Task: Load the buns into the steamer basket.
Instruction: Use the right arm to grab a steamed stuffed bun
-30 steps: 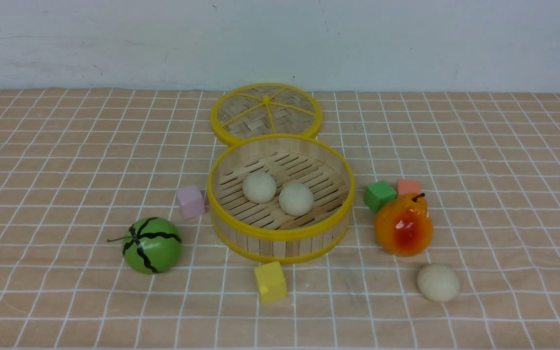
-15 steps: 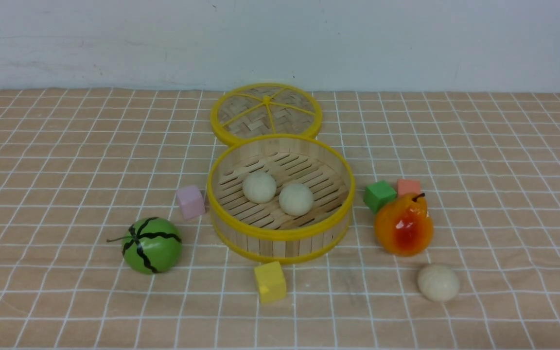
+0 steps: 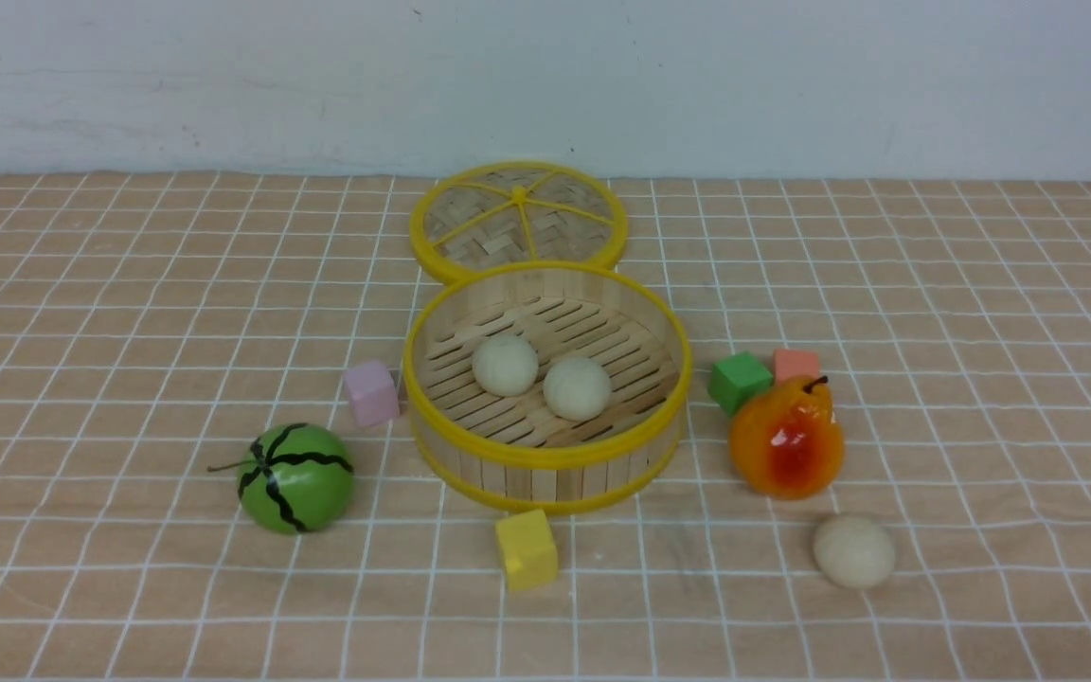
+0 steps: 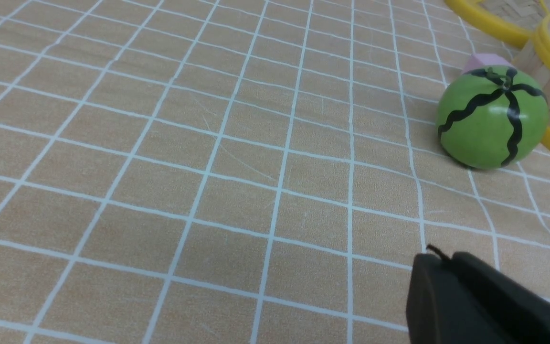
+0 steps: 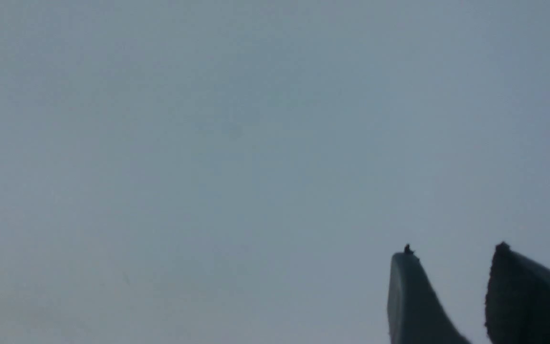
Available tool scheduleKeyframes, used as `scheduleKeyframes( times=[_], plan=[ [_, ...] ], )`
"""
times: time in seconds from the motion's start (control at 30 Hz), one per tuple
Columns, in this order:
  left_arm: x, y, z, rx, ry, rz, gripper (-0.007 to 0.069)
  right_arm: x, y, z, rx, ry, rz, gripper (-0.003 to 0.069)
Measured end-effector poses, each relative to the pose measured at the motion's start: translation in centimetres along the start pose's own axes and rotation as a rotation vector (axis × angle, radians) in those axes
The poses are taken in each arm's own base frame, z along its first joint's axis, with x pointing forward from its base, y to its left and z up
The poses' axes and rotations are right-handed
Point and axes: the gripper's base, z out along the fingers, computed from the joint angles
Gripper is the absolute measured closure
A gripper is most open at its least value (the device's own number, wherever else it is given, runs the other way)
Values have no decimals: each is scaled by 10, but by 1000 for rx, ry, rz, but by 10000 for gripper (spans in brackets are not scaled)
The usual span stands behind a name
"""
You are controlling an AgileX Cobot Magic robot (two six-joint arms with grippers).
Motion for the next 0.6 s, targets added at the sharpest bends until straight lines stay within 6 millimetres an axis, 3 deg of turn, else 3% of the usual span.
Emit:
scheduleKeyframes(
  times=[0.03,0.2,0.27,0.33,0.4,0.47,0.5,0.6],
  plan=[
    [0,0,0,0,0,0,596,-18,-3,5,30,-63,121,418],
    [0,0,0,0,0,0,591,-68,-7,27,85,-90,295,418],
    [0,0,0,0,0,0,588,-85,-7,47,99,-15,316,418],
    [0,0,0,0,0,-1,587,-90,-7,79,110,138,315,418],
    [0,0,0,0,0,-1,587,-81,-7,102,119,281,317,418],
    [0,0,0,0,0,-1,587,-58,-8,127,135,454,301,418],
    [0,0,0,0,0,-1,587,-59,-8,128,133,452,296,418],
    [0,0,0,0,0,-1,585,-7,-11,150,138,706,196,418]
  ],
)
